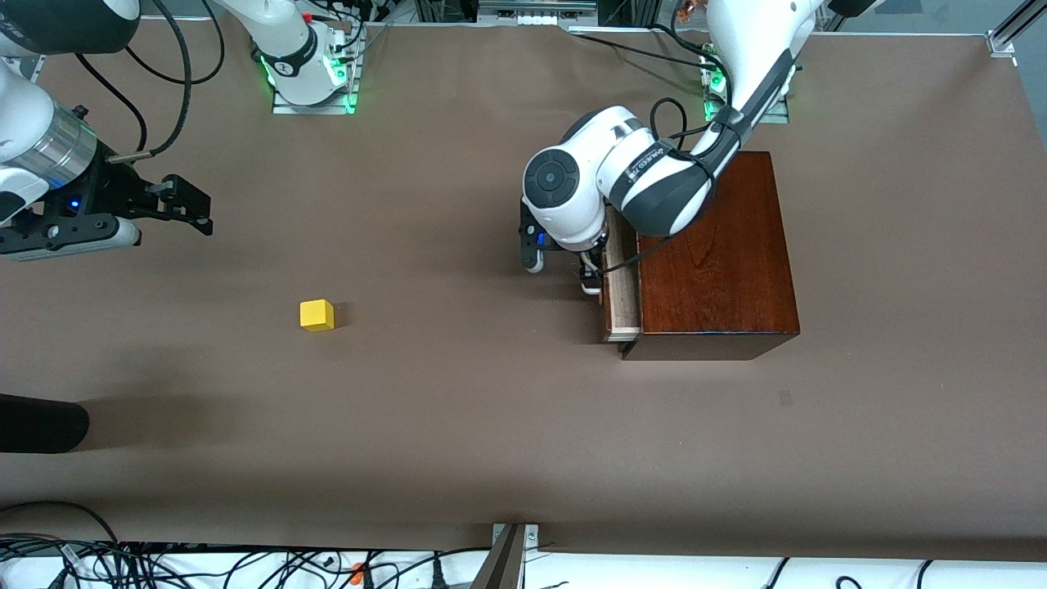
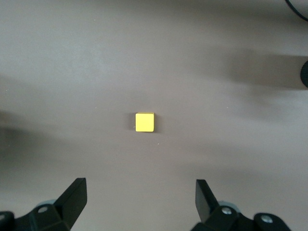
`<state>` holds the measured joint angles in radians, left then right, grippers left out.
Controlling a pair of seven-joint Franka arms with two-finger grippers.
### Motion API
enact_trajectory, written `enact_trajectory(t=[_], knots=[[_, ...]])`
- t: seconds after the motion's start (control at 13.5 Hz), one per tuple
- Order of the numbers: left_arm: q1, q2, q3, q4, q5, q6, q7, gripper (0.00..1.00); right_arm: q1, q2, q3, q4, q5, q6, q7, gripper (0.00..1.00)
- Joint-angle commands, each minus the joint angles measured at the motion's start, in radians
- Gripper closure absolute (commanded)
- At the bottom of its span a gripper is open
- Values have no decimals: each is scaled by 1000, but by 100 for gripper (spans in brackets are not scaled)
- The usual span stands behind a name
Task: Open drawer, take yellow block, close drawer
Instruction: 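Push the drawer shut into the box with the left gripper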
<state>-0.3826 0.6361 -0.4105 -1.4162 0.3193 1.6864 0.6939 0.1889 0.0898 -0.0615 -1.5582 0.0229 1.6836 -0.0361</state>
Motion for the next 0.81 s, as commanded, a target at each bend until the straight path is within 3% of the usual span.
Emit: enact_trajectory(t=[0.0, 0.22, 0.44, 0.74], knots=[[45, -73, 2, -93, 67, -21, 15, 0, -2, 10, 11, 29, -15, -22, 7, 0], [103, -81, -1, -112, 75, -51, 18, 0, -3, 10, 9, 29, -15, -22, 7, 0], [97, -85, -4, -93, 72, -65, 0, 0, -3, 11, 9, 29, -15, -19, 7, 0], [21, -61, -8, 35, 53, -60, -255, 0, -2, 11, 9, 29, -15, -18, 7, 0]])
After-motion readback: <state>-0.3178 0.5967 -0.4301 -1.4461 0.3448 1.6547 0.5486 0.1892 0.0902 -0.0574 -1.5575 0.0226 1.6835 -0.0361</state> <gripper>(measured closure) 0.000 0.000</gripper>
